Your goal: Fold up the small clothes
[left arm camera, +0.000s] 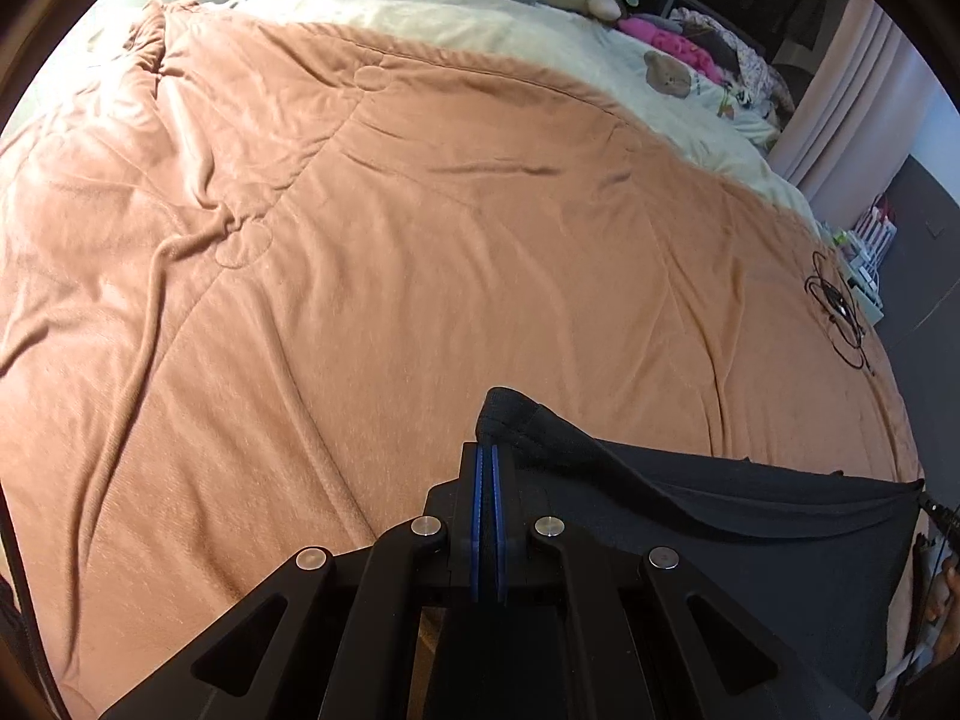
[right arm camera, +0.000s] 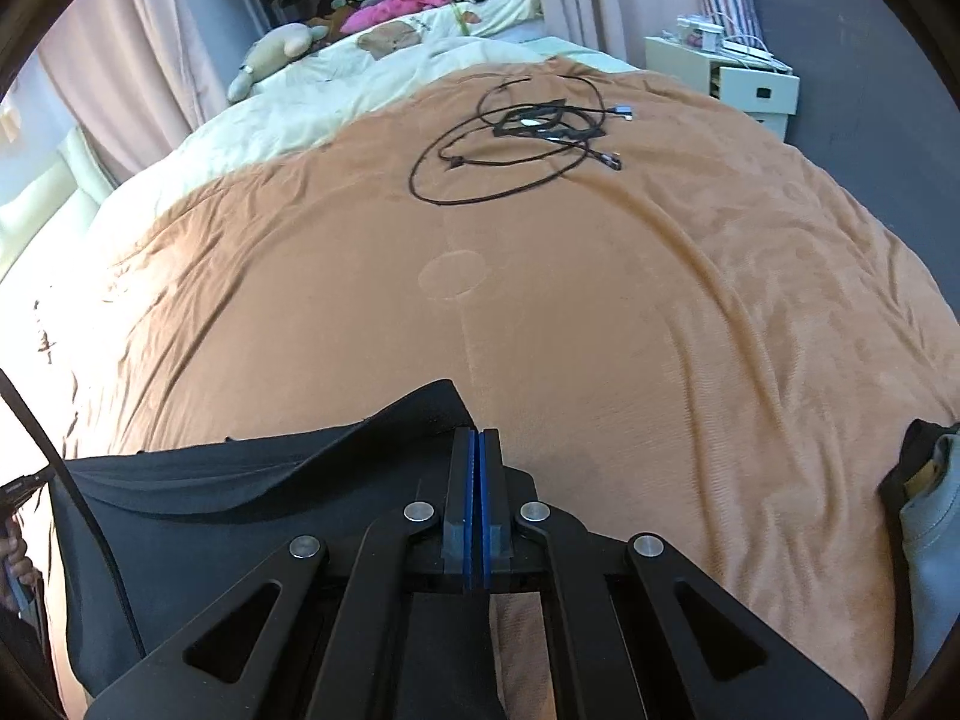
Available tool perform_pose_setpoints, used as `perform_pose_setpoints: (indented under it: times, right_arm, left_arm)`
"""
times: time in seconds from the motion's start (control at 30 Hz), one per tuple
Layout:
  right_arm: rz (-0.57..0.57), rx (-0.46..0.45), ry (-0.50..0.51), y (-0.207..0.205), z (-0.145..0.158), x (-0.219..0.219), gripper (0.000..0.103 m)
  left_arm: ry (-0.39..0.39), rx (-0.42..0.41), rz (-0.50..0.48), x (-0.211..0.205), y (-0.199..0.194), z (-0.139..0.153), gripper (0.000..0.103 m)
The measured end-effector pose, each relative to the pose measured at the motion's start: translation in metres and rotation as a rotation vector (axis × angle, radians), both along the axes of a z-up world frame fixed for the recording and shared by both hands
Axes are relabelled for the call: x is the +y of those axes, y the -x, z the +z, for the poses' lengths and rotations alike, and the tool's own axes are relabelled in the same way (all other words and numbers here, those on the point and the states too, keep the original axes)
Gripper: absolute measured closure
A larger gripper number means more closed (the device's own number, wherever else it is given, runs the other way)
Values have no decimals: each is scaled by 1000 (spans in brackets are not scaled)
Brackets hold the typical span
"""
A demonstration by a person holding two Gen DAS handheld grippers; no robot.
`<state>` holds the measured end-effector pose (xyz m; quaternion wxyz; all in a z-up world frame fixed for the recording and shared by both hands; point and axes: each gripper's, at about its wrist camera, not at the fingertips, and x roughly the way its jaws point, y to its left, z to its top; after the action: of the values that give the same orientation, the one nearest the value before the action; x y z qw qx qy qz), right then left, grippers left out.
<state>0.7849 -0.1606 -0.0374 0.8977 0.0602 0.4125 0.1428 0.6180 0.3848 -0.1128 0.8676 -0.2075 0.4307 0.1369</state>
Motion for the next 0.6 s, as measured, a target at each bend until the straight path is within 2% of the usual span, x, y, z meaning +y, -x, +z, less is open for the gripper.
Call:
perform_pose_setpoints:
  times: [0.23,0.33,0.4,0.47,0.6]
  right_arm:
    - [-30,61,35,-32,-18,16,103]
    - [-61,83,93,-47,-33,25,103]
    - [-127,86,155,-56,-41,24,103]
    - [-158,132,126,-66,-50,18,103]
    - [-159,125,97,-60,-47,12,103]
  left_arm:
    - [-6,64,20,6,-24,-29,100]
    - [-16,111,37,7,-35,-49,100]
    - [-26,139,49,8,-39,-59,100]
    - [-29,151,56,7,-42,-67,100]
    - [-104,174,24,-1,-49,-60,98]
